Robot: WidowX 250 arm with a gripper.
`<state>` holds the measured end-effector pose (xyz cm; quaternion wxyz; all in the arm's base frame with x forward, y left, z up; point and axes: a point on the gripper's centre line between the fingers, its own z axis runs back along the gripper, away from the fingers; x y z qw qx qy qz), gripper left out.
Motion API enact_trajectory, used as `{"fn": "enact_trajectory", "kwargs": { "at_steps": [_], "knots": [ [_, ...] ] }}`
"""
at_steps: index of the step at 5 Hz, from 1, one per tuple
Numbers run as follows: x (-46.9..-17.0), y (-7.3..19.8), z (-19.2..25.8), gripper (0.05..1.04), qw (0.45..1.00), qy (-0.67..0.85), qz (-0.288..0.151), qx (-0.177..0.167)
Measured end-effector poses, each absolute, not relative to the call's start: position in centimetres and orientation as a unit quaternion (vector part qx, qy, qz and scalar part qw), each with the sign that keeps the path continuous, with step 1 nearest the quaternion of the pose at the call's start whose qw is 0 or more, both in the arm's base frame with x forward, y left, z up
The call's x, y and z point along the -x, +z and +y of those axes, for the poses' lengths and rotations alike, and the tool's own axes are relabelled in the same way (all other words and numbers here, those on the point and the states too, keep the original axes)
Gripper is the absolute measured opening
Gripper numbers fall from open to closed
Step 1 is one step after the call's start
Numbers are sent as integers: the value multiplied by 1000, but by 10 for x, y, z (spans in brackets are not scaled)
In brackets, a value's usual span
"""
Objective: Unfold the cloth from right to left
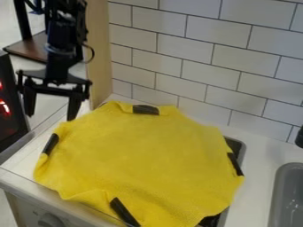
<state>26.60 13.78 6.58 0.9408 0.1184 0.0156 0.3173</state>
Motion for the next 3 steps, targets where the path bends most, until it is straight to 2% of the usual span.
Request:
{"fn": "enact_trajectory", "kwargs": {
  "at_steps": [2,3],
  "knots": [
    [-279,71,117,999,958,278,-36,-55],
    [-280,71,116,999,959,276,-37,-54]
  ]
}}
